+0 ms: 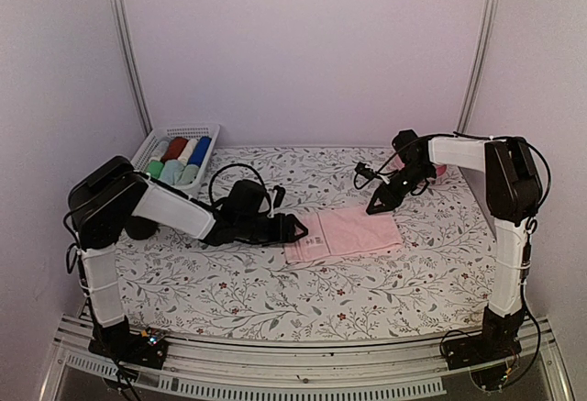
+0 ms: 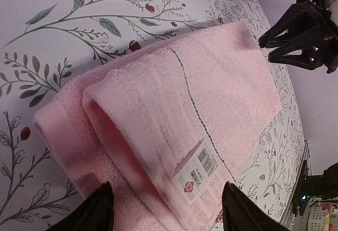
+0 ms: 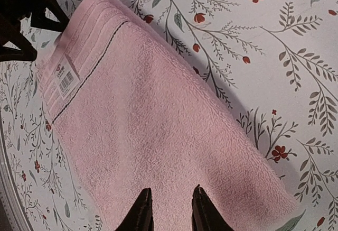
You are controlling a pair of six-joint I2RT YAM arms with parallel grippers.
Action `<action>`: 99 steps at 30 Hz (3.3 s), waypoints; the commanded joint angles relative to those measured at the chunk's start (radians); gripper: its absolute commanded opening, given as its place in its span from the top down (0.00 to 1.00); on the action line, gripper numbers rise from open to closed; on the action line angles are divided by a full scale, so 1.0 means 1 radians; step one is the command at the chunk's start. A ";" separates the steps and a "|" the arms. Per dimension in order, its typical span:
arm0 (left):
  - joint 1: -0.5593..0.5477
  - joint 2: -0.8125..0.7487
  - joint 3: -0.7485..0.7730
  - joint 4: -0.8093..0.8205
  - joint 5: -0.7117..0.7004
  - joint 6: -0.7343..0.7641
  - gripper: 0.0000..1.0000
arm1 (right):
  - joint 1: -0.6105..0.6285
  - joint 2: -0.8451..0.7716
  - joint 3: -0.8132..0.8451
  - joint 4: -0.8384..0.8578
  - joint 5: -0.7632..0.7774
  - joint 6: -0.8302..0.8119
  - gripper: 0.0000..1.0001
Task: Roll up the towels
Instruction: Smooth out the towel at the center of the board.
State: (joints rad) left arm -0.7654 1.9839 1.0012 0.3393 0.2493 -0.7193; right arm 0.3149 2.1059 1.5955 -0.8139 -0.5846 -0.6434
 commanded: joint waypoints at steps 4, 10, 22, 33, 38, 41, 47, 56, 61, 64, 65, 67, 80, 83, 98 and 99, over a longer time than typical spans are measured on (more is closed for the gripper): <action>-0.028 -0.088 -0.027 0.039 -0.031 -0.023 0.30 | 0.003 -0.001 -0.008 0.011 -0.001 0.010 0.76; -0.028 -0.047 -0.020 0.027 -0.033 -0.048 0.29 | 0.003 -0.003 -0.008 0.010 -0.001 0.010 0.76; -0.027 0.040 -0.013 0.068 -0.026 -0.085 0.29 | 0.003 0.003 -0.008 0.012 0.007 0.010 0.76; -0.027 0.022 -0.031 0.096 -0.030 -0.090 0.34 | 0.005 0.028 -0.006 0.014 0.026 0.016 0.76; -0.027 0.037 -0.028 0.104 -0.027 -0.101 0.36 | 0.009 0.031 -0.006 0.015 0.031 0.016 0.76; -0.027 0.043 -0.025 0.112 -0.025 -0.106 0.37 | 0.010 0.035 -0.008 0.015 0.034 0.016 0.76; -0.027 0.059 -0.006 0.101 -0.021 -0.106 0.39 | 0.017 0.044 -0.008 0.017 0.048 0.015 0.76; -0.026 0.066 -0.011 0.108 -0.032 -0.118 0.40 | 0.028 0.051 -0.009 0.019 0.063 0.013 0.76; -0.027 0.068 -0.003 0.106 -0.032 -0.116 0.47 | 0.028 0.055 -0.009 0.020 0.069 0.016 0.76; -0.027 0.070 -0.003 0.106 -0.037 -0.116 0.51 | 0.028 0.055 -0.009 0.020 0.070 0.016 0.76; -0.027 0.072 -0.003 0.105 -0.039 -0.118 0.52 | 0.028 0.055 -0.009 0.019 0.070 0.016 0.77; -0.027 0.073 -0.006 0.105 -0.043 -0.118 0.54 | 0.029 0.055 -0.009 0.020 0.072 0.013 0.77; -0.028 0.059 -0.015 0.111 -0.066 -0.115 0.86 | 0.030 0.045 -0.009 0.020 0.079 0.010 0.77; -0.029 0.044 -0.011 0.105 -0.073 -0.108 0.98 | 0.030 0.043 -0.009 0.020 0.080 0.011 0.77; -0.056 -0.067 0.033 -0.017 -0.144 -0.065 1.00 | 0.031 0.029 -0.011 0.024 0.094 0.011 0.76; -0.057 -0.069 0.033 -0.025 -0.144 -0.063 1.00 | 0.031 0.026 -0.012 0.023 0.092 0.008 0.75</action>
State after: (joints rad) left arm -0.8127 1.9545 1.0111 0.3580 0.1291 -0.8040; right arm 0.3401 2.1475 1.5955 -0.8009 -0.4984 -0.6392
